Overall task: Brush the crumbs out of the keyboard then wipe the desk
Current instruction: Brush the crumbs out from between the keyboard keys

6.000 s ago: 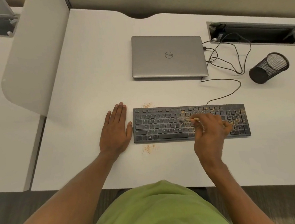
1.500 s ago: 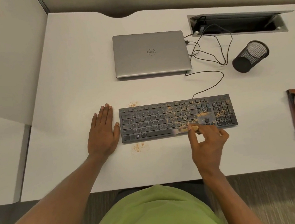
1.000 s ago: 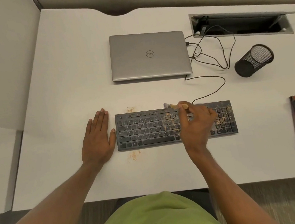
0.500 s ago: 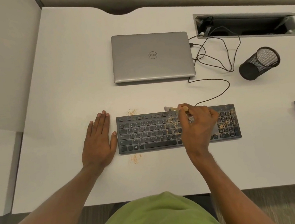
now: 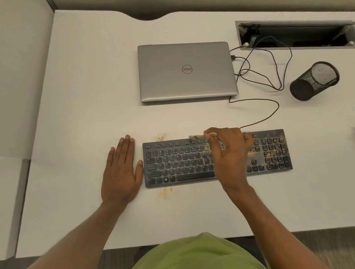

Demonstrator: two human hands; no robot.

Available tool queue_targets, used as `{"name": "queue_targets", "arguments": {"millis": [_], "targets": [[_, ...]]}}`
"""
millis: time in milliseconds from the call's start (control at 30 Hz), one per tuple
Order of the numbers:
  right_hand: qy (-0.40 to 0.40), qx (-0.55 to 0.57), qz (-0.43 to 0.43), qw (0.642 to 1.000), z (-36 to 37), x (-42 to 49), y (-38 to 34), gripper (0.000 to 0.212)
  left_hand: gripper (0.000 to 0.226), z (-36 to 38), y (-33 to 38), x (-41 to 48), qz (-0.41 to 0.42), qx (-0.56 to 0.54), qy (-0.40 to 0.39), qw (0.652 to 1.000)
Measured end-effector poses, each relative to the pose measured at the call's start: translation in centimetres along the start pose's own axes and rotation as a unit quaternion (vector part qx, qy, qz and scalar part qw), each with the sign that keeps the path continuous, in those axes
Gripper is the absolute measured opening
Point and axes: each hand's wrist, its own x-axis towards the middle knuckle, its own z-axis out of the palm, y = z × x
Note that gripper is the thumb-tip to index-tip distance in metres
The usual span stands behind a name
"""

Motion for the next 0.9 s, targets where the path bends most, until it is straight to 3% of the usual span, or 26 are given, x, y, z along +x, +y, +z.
{"name": "queue_targets", "arguments": {"millis": [100, 233, 333, 533, 767, 900], "targets": [[-0.032, -0.029, -0.01, 0.999, 0.1, 0.1, 0.5, 0.013, 0.07, 0.0, 0.0, 0.0, 0.0, 0.002, -0.002, 1.0], [0.019, -0.103, 0.024, 0.994, -1.3, 0.1, 1.0, 0.016, 0.07, 0.0, 0.0, 0.0, -0.002, 0.001, -0.006, 1.0], [0.028, -0.052, 0.012, 0.998, -1.1, 0.4, 0.4, 0.016, 0.07, 0.1, 0.0, 0.0, -0.002, 0.001, -0.006, 1.0], [-0.055, 0.023, -0.008, 0.998, 1.8, 0.6, -1.5, 0.015, 0.069, -0.1, 0.1, 0.0, -0.002, 0.003, -0.003, 1.0], [0.004, -0.099, 0.022, 0.995, -0.2, 1.0, 0.5, 0.012, 0.07, 0.0, 0.1, 0.0, -0.002, -0.001, -0.001, 1.0], [-0.032, 0.01, 0.019, 0.999, 0.6, 1.4, -0.5, 0.014, 0.07, 0.0, 0.1, -0.1, -0.001, -0.001, -0.001, 1.0]]}}
